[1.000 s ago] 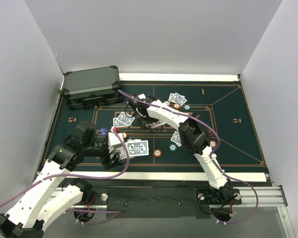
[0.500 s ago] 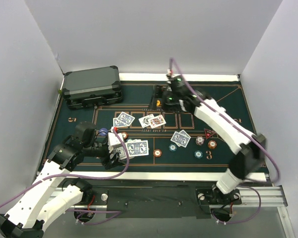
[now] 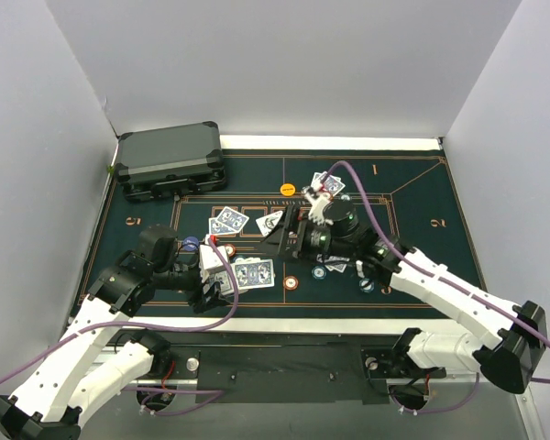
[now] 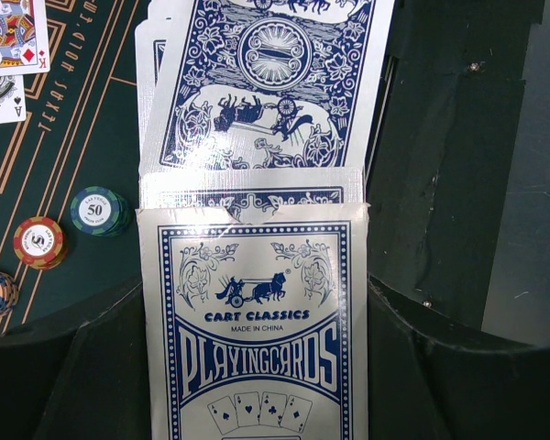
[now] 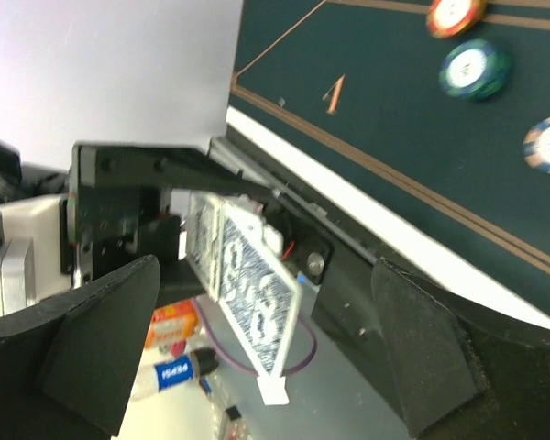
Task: Distribute texas hold em gaming equipment
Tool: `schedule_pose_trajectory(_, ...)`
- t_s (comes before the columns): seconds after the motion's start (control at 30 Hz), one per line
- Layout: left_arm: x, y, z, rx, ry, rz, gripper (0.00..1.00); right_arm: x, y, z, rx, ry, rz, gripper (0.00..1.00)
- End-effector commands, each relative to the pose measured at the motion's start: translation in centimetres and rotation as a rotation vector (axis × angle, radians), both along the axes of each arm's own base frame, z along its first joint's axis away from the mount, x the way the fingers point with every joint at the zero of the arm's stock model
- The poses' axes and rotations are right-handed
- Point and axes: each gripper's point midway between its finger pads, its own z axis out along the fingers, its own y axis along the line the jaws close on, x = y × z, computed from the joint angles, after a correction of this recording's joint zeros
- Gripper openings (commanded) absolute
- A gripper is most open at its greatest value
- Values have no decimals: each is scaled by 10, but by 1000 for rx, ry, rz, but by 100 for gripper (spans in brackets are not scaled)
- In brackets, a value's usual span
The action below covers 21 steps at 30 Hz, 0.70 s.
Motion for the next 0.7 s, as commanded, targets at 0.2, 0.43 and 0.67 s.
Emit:
schedule_pose_trajectory(0.2, 7, -6, 12, -39, -57, -13, 0, -36, 38, 4, 114, 13, 63, 80)
schedule_pose_trajectory(0.43, 9, -7, 14, -43, -60, -9, 0, -45, 36, -18, 57, 36, 60, 64)
schedule_pose_trajectory(0.67, 8, -8, 15, -47, -58, -9, 0, -45, 34, -21, 55, 38, 46, 53)
